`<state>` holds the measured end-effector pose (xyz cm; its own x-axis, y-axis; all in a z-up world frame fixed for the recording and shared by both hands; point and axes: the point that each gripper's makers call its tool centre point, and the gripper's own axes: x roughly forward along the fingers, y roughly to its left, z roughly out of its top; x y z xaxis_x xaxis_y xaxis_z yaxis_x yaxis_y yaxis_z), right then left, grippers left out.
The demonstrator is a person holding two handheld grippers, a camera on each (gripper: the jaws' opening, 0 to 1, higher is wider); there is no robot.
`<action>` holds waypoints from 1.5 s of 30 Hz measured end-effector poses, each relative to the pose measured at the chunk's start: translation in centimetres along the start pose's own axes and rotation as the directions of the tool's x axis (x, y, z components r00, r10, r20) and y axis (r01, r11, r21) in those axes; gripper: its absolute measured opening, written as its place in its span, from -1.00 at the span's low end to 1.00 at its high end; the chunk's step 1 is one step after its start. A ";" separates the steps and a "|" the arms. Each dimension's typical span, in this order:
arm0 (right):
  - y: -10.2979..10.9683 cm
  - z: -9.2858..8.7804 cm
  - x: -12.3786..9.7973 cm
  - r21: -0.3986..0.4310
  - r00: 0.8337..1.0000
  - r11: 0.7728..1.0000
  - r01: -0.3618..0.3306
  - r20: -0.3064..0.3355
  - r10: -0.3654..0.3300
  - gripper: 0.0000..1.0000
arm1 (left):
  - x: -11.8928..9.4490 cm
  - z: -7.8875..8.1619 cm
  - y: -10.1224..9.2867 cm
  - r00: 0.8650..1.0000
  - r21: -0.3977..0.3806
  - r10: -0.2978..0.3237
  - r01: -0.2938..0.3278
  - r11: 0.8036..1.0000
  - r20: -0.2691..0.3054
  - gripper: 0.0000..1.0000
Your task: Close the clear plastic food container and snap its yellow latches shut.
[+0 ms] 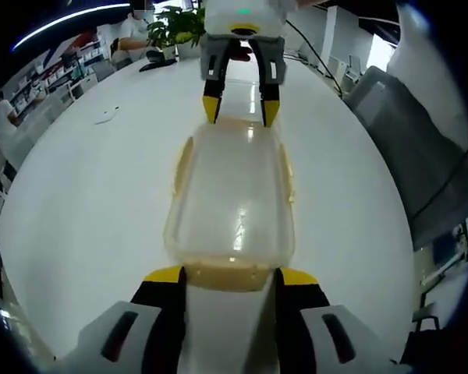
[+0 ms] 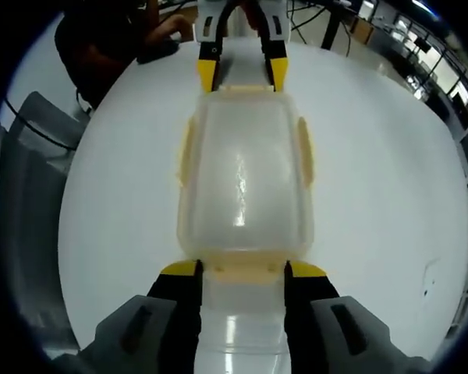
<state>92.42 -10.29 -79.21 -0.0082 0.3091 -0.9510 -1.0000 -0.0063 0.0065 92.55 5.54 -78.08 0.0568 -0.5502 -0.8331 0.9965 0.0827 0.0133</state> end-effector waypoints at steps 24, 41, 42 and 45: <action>0.0 -0.1 -0.1 -0.025 1.000 1.000 0.008 -0.016 -0.009 -0.28 | 0.1 0.1 0.4 1.000 -0.002 0.000 0.000 1.000 -0.029 -0.35; 0.5 1.3 -1.6 -0.048 1.000 0.999 0.017 -0.008 -0.017 -0.29 | -2.0 0.0 -0.3 0.996 -0.015 -0.005 0.004 1.000 -0.085 -0.36; 0.7 1.3 -1.9 -0.050 1.000 0.999 0.019 -0.009 -0.019 -0.29 | -2.3 0.2 -0.4 0.996 -0.015 -0.005 0.003 1.000 -0.086 -0.36; 1.0 1.5 -2.3 -0.054 1.000 0.998 0.019 -0.003 -0.019 -0.30 | -3.0 0.9 -0.8 0.996 -0.009 -0.003 0.002 1.000 -0.093 -0.36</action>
<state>91.46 -9.58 -76.54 0.0110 0.3060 -0.9520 -0.9983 -0.0519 -0.0282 91.63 6.41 -75.06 0.0477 -0.4710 -0.8808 0.9960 0.0889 0.0065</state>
